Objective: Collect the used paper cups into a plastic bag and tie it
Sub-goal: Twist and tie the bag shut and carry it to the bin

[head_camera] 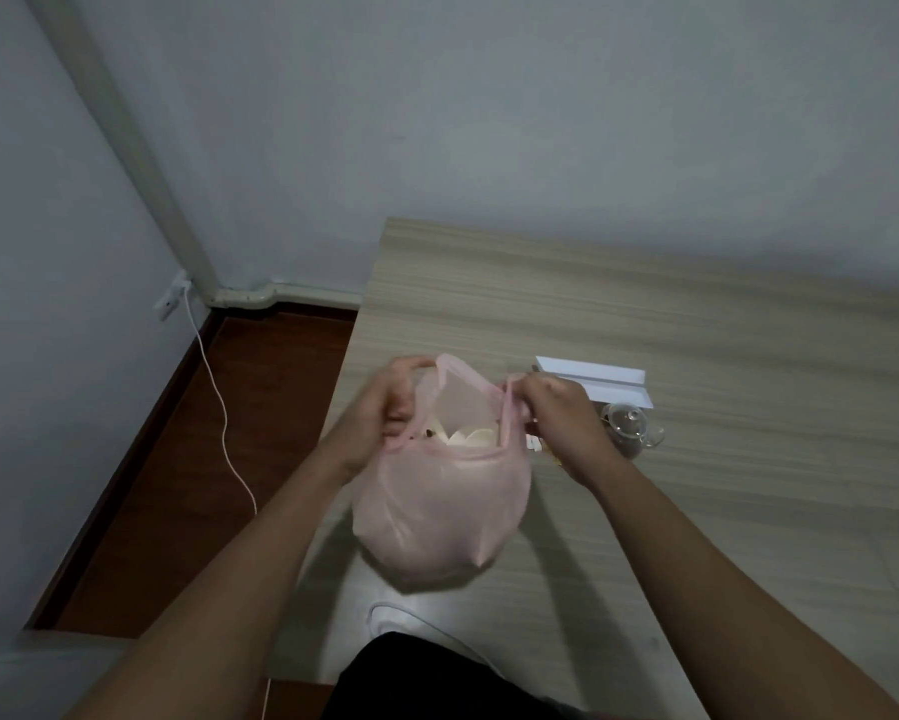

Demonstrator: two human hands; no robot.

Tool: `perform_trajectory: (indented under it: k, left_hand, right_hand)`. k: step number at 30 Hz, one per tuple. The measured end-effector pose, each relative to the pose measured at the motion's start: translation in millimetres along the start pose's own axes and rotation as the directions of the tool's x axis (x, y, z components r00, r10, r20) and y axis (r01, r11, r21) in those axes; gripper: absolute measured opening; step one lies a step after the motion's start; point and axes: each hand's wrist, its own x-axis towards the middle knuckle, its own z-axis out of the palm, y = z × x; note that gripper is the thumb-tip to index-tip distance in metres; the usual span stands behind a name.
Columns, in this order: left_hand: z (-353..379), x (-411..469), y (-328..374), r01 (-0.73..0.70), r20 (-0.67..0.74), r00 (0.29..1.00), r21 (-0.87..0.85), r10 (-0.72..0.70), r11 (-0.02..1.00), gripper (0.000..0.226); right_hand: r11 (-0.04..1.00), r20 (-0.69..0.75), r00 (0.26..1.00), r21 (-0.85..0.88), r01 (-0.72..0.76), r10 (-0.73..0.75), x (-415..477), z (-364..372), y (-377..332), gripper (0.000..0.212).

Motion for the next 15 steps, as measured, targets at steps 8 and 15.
perform_trajectory:
  k: [8, 15]
  left_hand:
    - [58.2, -15.6, -10.5, -0.034, 0.124, 0.991, 0.595, -0.049, 0.803, 0.049]
    - [58.6, -20.9, -9.6, -0.009, 0.049, 0.999, 0.478, -0.016, 0.878, 0.030]
  right_hand:
    - [0.899, 0.142, 0.955, -0.327, 0.292, -0.259, -12.3, 21.9, -20.9, 0.038]
    - [0.940, 0.096, 0.959, -0.195, 0.281, -0.267, -19.8, 2.7, -22.4, 0.024]
